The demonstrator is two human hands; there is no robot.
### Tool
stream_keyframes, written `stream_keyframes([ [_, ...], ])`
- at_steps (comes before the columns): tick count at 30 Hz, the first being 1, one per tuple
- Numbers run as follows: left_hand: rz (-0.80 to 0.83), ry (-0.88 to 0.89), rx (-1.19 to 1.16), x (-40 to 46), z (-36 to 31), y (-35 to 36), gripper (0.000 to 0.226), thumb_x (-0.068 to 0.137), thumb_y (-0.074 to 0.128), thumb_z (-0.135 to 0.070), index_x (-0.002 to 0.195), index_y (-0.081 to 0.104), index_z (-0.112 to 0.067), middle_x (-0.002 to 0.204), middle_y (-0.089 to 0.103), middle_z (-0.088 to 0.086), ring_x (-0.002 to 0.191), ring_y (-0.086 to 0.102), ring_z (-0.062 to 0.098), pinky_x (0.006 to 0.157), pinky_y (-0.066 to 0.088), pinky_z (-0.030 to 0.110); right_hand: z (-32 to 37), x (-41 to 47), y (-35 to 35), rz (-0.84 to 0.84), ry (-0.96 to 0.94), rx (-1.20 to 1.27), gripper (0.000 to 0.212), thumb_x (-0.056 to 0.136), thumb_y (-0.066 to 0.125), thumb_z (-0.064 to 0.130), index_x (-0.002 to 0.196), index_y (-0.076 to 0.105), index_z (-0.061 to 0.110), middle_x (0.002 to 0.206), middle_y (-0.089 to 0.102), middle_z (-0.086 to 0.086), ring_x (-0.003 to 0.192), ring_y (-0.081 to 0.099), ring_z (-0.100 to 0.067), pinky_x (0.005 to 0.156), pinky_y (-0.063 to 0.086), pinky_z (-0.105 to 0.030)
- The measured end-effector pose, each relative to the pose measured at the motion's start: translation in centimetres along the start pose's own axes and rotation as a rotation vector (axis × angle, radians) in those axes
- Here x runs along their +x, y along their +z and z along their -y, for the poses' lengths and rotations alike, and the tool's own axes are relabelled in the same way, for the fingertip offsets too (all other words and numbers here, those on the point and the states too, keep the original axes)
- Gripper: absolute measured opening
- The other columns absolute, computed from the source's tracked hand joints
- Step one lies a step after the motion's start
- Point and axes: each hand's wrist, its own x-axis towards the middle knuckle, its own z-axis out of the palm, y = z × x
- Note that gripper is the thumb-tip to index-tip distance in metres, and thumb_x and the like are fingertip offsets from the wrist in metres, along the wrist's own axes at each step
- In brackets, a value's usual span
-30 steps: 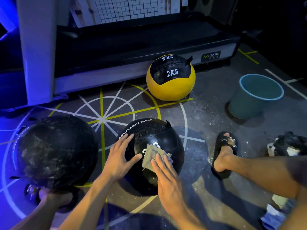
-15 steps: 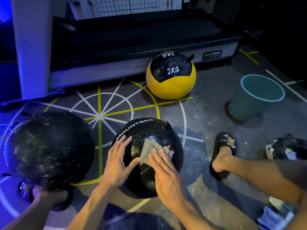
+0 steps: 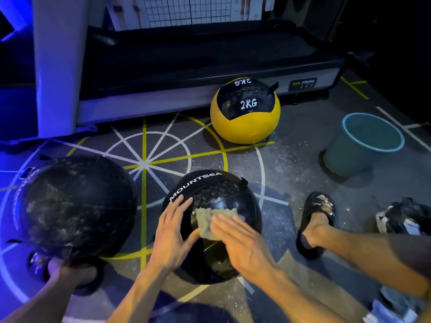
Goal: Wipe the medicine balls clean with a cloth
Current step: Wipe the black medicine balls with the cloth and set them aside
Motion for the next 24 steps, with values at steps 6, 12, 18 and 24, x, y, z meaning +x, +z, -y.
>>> stream_keyframes([
  [6,-0.002,-0.036,-0.019,0.3,-1.0,0.2,0.085,0.083,0.052,-0.081,0.156,0.030,-0.044,0.166,0.018,-0.022,0.155,0.012,0.011,0.124,0.023,0.051,-4.7,2.0,-1.7,-0.071,0.611,0.058,0.049,0.097,0.059,0.007,0.144,0.057,0.019,0.149,0.055,0.000,0.123,0.064,-0.025,0.103,0.054,-0.043],
  [12,-0.010,-0.033,-0.015,-0.2,-0.6,0.2,0.085,0.083,0.053,-0.081,0.156,0.030,-0.044,0.166,0.018,-0.023,0.155,0.014,0.011,0.124,0.024,0.051,-1.8,1.0,-2.7,-0.028,0.153,0.031,0.026,0.096,0.067,0.013,0.120,0.070,0.022,0.126,0.066,0.004,0.107,0.062,-0.014,0.092,0.057,-0.029],
  [18,-0.008,-0.040,-0.032,-0.2,-1.4,0.5,0.085,0.083,0.051,-0.083,0.156,0.029,-0.046,0.166,0.016,-0.025,0.155,0.010,0.009,0.125,0.021,0.050,-3.8,3.8,-2.8,-0.052,0.265,0.036,0.011,0.096,0.055,0.016,0.095,0.065,0.018,0.095,0.047,0.011,0.076,0.048,-0.010,0.060,0.048,-0.030],
  [24,0.007,-0.049,-0.057,-0.1,-0.9,0.2,0.084,0.082,0.053,-0.082,0.155,0.030,-0.047,0.165,0.016,-0.026,0.155,0.010,0.009,0.125,0.022,0.051,-5.2,3.7,-3.2,0.024,0.326,-0.010,0.013,0.097,0.053,0.020,0.097,0.066,0.017,0.091,0.051,0.008,0.075,0.050,-0.010,0.061,0.050,-0.031],
])
